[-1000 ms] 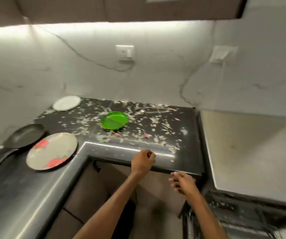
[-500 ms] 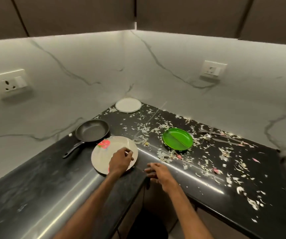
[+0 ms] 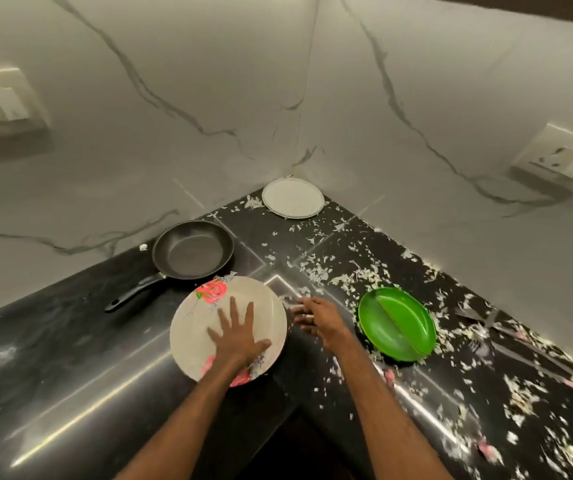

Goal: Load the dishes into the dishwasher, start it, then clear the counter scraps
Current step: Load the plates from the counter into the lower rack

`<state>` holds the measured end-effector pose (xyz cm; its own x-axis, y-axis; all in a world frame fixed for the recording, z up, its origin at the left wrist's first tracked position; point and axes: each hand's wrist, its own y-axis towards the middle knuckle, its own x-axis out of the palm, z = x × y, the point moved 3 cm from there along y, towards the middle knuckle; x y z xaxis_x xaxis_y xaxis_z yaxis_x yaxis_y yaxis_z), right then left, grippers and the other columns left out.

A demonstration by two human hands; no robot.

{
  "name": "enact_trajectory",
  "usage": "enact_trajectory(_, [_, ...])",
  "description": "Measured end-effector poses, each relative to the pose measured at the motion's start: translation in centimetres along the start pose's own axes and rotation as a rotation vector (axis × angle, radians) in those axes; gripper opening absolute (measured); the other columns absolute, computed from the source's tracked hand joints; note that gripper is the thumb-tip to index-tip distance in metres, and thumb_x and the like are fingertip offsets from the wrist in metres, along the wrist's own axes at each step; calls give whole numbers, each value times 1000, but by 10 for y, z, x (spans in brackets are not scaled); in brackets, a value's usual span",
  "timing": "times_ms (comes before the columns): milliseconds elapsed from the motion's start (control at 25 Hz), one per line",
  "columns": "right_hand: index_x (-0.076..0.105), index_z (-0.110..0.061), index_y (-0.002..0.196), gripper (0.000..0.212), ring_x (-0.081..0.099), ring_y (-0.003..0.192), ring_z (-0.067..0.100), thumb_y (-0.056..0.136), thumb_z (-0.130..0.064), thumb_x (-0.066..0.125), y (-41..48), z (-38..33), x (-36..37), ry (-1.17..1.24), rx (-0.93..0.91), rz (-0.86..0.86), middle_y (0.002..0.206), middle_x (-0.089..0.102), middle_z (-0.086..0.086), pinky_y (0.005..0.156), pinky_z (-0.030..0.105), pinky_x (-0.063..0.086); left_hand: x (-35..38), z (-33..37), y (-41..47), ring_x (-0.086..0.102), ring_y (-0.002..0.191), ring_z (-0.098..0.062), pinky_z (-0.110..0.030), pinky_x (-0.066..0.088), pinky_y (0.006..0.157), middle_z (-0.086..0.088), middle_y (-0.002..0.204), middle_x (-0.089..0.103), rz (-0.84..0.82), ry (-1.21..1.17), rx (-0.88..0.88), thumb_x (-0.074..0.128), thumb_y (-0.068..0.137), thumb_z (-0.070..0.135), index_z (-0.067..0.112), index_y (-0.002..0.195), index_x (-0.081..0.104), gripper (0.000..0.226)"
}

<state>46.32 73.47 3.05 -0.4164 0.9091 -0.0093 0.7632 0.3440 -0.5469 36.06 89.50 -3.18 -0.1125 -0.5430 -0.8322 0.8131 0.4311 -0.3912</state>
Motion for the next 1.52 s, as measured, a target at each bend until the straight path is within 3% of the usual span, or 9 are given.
enact_trajectory(160, [63, -3, 114, 21, 61, 65, 14, 101, -14, 51, 67, -31, -44, 2, 40, -12, 94, 69, 12, 56, 23, 47, 19, -15, 30, -51, 132, -26, -66, -22, 108, 6, 143, -55, 16, 32, -42, 22, 79, 89, 40, 140, -40, 100])
enact_trajectory(400, [56, -6, 118, 19, 61, 87, 22, 100, -8, 51, 190, -85, -48, -32, 14, -1, 112, 61, 16, 70, 30, 56, 10, 6, 77, -54, 129, -25, -64, -27, 104, 9, 140, -58, -28, 65, -98, 24, 78, 90, 44, 136, -43, 100])
enact_trajectory(520, [48, -11, 138, 40, 61, 110, 27, 99, -8, 53, 245, -120, -44, -419, -161, 99, 133, 56, 14, 94, 41, 55, 12, 6, 81, -54, 129, -24, -62, -28, 104, 11, 141, -57, -50, 47, -115, 23, 73, 93, 46, 137, -42, 103])
enact_trajectory(680, [34, -11, 151, 54, 32, 144, 28, 99, -9, 49, 287, -161, -22, -976, -462, 10, 156, 36, 11, 121, 47, 25, 9, 5, 82, -57, 127, -20, -54, -40, 95, 12, 141, -57, -53, 80, -125, 16, 66, 97, 47, 137, -42, 104])
enact_trajectory(880, [44, -15, 144, 43, 38, 135, 29, 101, -18, 44, 292, -153, 2, -1379, -542, -116, 148, 47, 6, 112, 55, 34, 7, 7, 82, -59, 123, -15, -44, -49, 83, 12, 141, -57, -71, 98, -116, 16, 64, 99, 49, 136, -42, 105])
enact_trajectory(1080, [62, -19, 118, 25, 68, 87, 20, 103, -28, 45, 238, -108, -11, -1018, -754, 127, 97, 74, 2, 86, 39, 51, 7, 8, 81, -57, 126, -17, -53, -40, 96, 12, 142, -55, -69, 106, -128, 17, 67, 97, 50, 136, -42, 102])
enact_trajectory(1160, [59, -21, 121, 24, 64, 95, 17, 101, -30, 49, 240, -102, -24, -1018, -738, 192, 106, 69, -1, 89, 40, 48, 6, 8, 81, -56, 127, -20, -57, -34, 101, 12, 141, -56, -70, 101, -131, 23, 72, 94, 50, 134, -43, 101])
enact_trajectory(1320, [34, -12, 146, 59, 35, 134, 28, 96, -32, 59, 252, -104, -53, -1158, -441, 322, 147, 37, 12, 105, 49, 37, 5, 9, 79, -53, 130, -23, -58, -30, 103, 12, 140, -57, -71, 110, -136, 26, 76, 91, 49, 134, -44, 101])
enact_trajectory(1520, [34, -8, 141, 63, 42, 126, 35, 89, -23, 67, 261, -110, -78, -1168, -240, 477, 137, 44, 22, 101, 55, 38, 5, 9, 80, -51, 131, -24, -59, -28, 105, 12, 140, -58, -84, 101, -134, 27, 77, 90, 47, 136, -43, 102])
